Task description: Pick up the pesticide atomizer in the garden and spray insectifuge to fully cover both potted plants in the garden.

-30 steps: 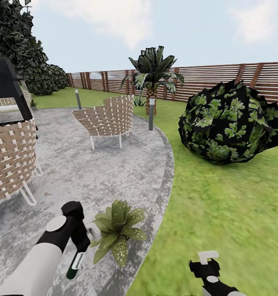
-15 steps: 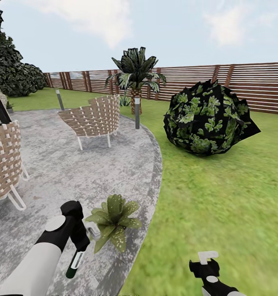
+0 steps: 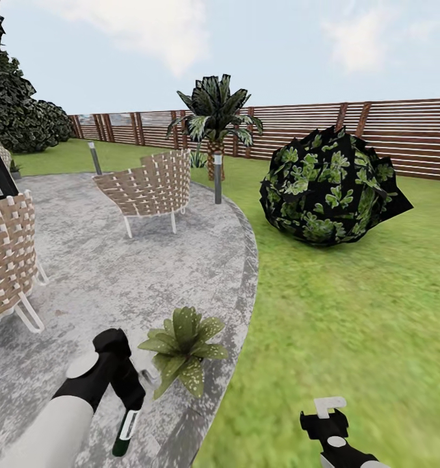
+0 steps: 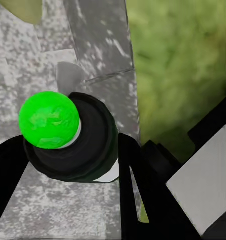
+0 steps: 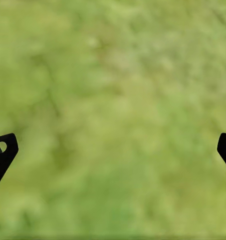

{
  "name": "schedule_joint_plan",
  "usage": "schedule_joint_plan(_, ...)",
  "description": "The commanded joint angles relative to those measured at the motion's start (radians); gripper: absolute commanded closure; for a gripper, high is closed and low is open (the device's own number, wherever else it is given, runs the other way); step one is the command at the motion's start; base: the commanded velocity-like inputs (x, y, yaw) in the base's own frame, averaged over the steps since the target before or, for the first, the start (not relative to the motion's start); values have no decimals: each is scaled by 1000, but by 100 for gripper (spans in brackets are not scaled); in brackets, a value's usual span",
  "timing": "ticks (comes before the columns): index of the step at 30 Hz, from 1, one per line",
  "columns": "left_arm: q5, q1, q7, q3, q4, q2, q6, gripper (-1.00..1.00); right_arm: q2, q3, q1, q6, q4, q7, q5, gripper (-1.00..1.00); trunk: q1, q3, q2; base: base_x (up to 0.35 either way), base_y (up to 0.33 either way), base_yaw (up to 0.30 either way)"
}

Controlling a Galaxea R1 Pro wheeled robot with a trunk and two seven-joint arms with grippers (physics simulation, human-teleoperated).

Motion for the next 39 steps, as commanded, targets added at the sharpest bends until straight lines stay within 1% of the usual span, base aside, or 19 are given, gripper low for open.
schedule_joint_plan(1, -3, 9, 17, 3, 2, 3, 10, 100, 0, 9, 0, -3, 0, -1, -10, -100, 0, -1, 0, 0, 0, 0)
schedule_joint_plan(2, -2, 13, 26, 6, 3, 5, 10, 100, 0, 9, 0, -3, 0, -1, -10, -100, 0, -1, 0, 0, 0, 0)
schedule_joint_plan(4, 0, 17, 34, 26, 3, 9, 9, 100, 0, 9, 0, -3, 0, -2, -10, -100, 0, -1, 0, 0, 0, 0)
schedule_joint_plan(6, 0, 19, 39, 77, 3, 12, 6, 100, 1, 10, 0, -3, 0, -2, -10, -100, 0, -1, 0, 0, 0, 0)
schedule_joint_plan(7, 0, 20, 42, 93, 4, 13, 4, 100, 1, 10, 0, -3, 0, -2, -10, -100, 0, -1, 0, 0, 0, 0)
schedule_joint_plan(9, 0, 26, 45, 104, 4, 13, 2, 100, 3, 10, 0, -3, -1, -2, -11, -100, 0, -1, 0, 0, 0, 0)
schedule_joint_plan(12, -2, 36, 47, 104, 2, 0, 3, 100, 6, 10, 0, -3, -1, -2, -12, -100, 0, -1, 0, 0, 0, -120)
schedule_joint_plan(14, -2, 36, 47, 105, 1, -1, 4, 100, 6, 10, 0, -3, -1, -2, -12, -100, 0, -1, 0, 0, 0, -252)
schedule_joint_plan(19, -2, 36, 47, 113, -10, 15, 4, 100, 7, 10, 0, -3, -1, -2, -12, -100, 0, -1, 0, 0, 0, -279)
schedule_joint_plan(21, -2, 36, 47, 113, -12, 28, 5, 100, 7, 10, 0, -3, -1, -2, -12, -100, 0, -1, 0, 0, 0, -283)
schedule_joint_plan(23, -2, 36, 47, 113, -13, 32, 5, 100, 7, 10, 0, -3, -1, -3, -12, -100, 0, -1, 0, 0, 56, -278)
schedule_joint_plan(31, -2, 34, 47, 110, -15, 28, 9, 100, 0, 9, 0, -3, 0, -3, -10, -100, 0, -1, 0, 8, 274, -39)
schedule_joint_plan(39, -2, 34, 46, 109, -16, 23, 9, 100, 4, 10, 0, -3, -1, -2, -12, -100, 0, -1, 0, 69, 288, -14)
